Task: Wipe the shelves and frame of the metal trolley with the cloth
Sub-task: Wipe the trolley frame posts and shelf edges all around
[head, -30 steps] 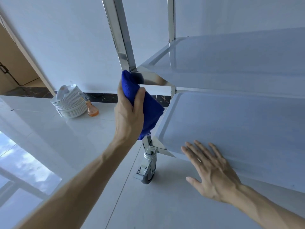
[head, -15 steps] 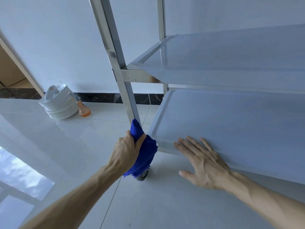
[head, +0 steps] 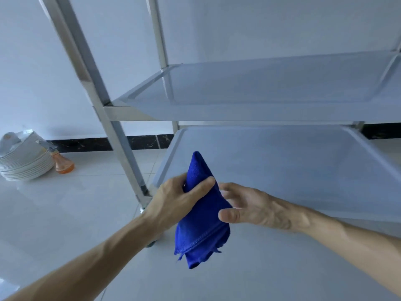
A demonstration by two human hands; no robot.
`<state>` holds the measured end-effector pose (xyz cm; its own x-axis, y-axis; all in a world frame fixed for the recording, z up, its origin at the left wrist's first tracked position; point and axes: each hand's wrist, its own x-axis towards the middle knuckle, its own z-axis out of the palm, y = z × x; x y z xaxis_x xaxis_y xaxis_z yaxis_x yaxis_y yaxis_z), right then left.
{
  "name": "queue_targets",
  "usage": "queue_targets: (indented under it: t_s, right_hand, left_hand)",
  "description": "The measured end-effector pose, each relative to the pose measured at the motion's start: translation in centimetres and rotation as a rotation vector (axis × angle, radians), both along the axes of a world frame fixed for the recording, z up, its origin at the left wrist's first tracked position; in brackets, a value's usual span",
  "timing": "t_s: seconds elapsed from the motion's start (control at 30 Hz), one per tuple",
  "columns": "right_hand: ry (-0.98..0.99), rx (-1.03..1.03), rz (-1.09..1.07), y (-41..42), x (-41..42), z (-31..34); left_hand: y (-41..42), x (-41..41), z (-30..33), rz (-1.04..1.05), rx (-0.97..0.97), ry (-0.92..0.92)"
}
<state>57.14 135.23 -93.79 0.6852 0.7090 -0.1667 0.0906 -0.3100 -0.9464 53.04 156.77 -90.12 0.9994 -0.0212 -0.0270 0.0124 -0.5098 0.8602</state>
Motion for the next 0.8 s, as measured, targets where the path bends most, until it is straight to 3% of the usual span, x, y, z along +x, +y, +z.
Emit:
queue_targets:
  t_s: [0.17,0.27,0.43,0.6,0.7,0.8]
  right_hand:
    - [0.148,0.173,-0.319,-5.2,-1.5,0.7]
    - [0.216,0.300,-0.493,-9.0,-2.5,1.4]
    - [0.206,0.393,-0.809,-16.0,-5.5,2.6]
    - [0.169,0.427,-1.115,-23.4,-9.6,3.1]
    - [0.139,0.448,-1.260,-26.8,-12.1,3.1]
    - [0.107,0.442,-1.396,-29.2,-13.7,3.0]
  left_hand:
    - [-6.5,2.3,1.2,-0.044,0.013,-0.109]
    - [-10.3,3.9,1.2,-0.125,-0.038,-0.075]
    - [-18.1,4.9,1.4,-0.270,-0.114,-0.066]
    - [-26.0,4.1,3.5,-0.398,-0.376,-0.023]
    - [-30.6,3.4,5.9,-0.453,-0.628,0.092]
    - [-34.4,3.1,7.9,-0.382,-0.907,0.247]
